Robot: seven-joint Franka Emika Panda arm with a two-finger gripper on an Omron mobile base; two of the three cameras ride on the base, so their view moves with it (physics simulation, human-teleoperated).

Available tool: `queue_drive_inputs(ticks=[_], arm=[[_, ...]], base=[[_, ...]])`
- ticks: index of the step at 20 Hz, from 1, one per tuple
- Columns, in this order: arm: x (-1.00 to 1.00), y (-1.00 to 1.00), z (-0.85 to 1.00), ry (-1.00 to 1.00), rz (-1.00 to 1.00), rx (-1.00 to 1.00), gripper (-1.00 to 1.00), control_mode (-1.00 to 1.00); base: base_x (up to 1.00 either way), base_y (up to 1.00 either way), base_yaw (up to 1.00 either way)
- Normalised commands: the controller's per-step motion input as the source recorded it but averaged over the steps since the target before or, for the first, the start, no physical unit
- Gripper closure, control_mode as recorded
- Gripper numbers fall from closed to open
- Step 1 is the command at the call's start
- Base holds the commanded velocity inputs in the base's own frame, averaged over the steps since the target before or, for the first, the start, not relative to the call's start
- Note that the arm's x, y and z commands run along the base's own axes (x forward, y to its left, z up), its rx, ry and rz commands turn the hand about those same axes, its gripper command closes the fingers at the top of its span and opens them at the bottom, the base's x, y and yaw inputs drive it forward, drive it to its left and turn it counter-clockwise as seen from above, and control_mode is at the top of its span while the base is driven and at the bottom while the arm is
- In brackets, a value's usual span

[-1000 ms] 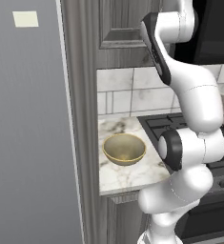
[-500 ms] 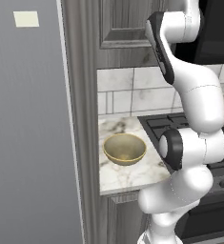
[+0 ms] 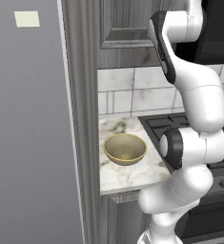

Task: Open the cabinet and move the ladle to the pot. Then close the cabinet.

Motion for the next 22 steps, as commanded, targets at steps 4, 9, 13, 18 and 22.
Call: queue_drive_inputs(ticks=[4, 9, 13, 18, 22], arm=[[0.03, -0.35, -0.58, 0.09, 0.00, 0.00, 1.00, -1.00], [-0.45, -0.32, -0.68, 0.11, 0.00, 0.01, 1.00, -1.00], [-0.87, -0.20, -0.80, 0.08, 0.00, 0.03, 1.00, -1.00], [-1.00, -0.09, -0.76, 0.04, 0.00, 0.03, 1.00, -1.00], [-1.00, 0.00, -0.71, 0.04, 0.00, 0.02, 1.00, -1.00]], base=[[0.00, 0.00, 0.00], [0.00, 0.00, 0.00], [0.00, 0.00, 0.00], [0.00, 0.00, 0.00], [0.00, 0.00, 0.00]])
